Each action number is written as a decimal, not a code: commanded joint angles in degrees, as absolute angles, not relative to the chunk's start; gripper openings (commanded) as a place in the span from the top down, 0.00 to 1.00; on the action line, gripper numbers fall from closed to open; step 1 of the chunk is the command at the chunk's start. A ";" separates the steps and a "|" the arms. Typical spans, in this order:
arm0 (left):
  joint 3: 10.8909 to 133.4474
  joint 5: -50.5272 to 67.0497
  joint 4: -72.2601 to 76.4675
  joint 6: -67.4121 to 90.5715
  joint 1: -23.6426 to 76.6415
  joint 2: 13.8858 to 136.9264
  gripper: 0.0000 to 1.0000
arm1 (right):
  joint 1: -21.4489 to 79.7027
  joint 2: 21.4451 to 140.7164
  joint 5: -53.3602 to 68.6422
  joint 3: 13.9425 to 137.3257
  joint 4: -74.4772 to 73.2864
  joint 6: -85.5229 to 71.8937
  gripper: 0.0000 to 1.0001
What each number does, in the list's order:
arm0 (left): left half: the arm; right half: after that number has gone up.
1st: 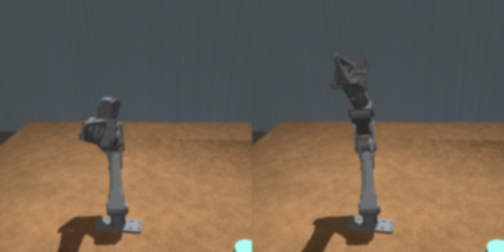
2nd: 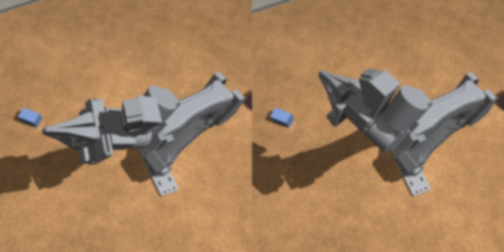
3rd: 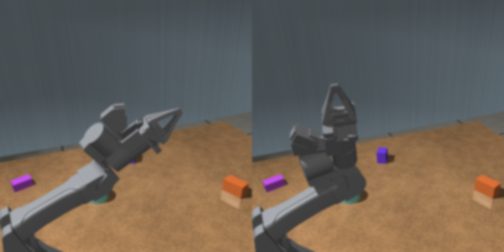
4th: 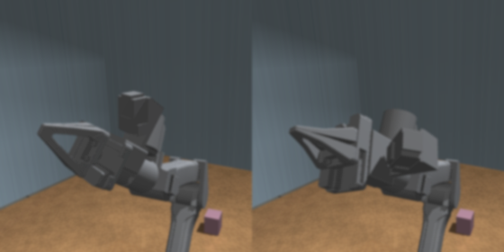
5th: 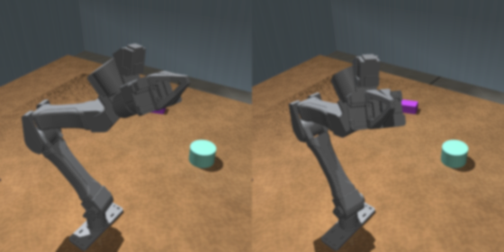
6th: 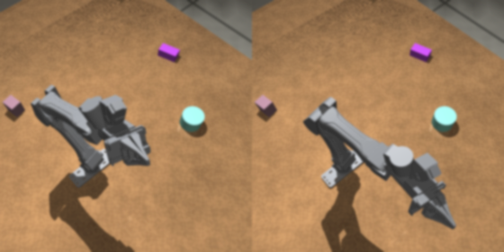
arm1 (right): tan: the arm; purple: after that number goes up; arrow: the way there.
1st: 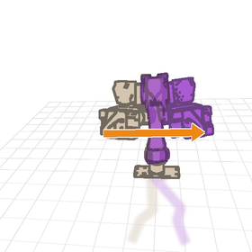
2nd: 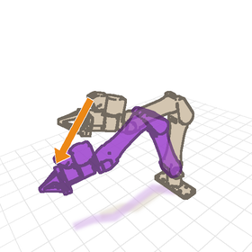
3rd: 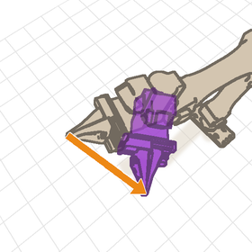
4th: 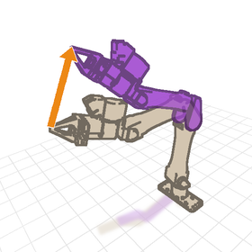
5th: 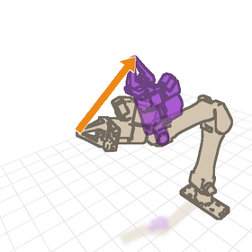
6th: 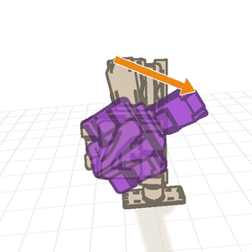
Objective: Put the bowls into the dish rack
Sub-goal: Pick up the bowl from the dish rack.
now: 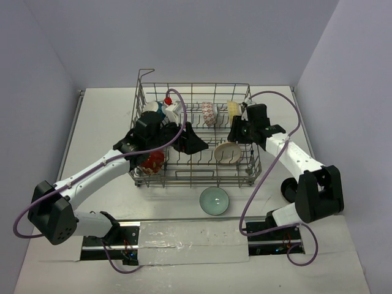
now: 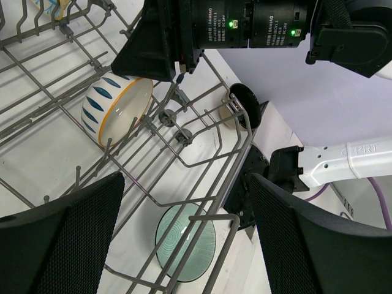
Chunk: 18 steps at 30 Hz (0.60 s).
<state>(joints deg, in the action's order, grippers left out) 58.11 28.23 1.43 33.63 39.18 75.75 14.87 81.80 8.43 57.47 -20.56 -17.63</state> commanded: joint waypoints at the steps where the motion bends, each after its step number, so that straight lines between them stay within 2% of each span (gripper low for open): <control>1: 57.83 28.48 3.96 32.52 39.02 75.50 0.12 | 15.47 78.58 7.47 57.92 -21.18 -17.93 0.47; 8: 57.75 28.12 4.04 32.43 39.02 75.23 0.12 | 15.56 68.03 6.86 57.48 -20.73 -18.72 0.44; 18: 57.57 28.74 4.22 32.87 39.02 74.97 0.12 | 16.52 68.02 6.50 55.72 -22.85 -18.63 0.44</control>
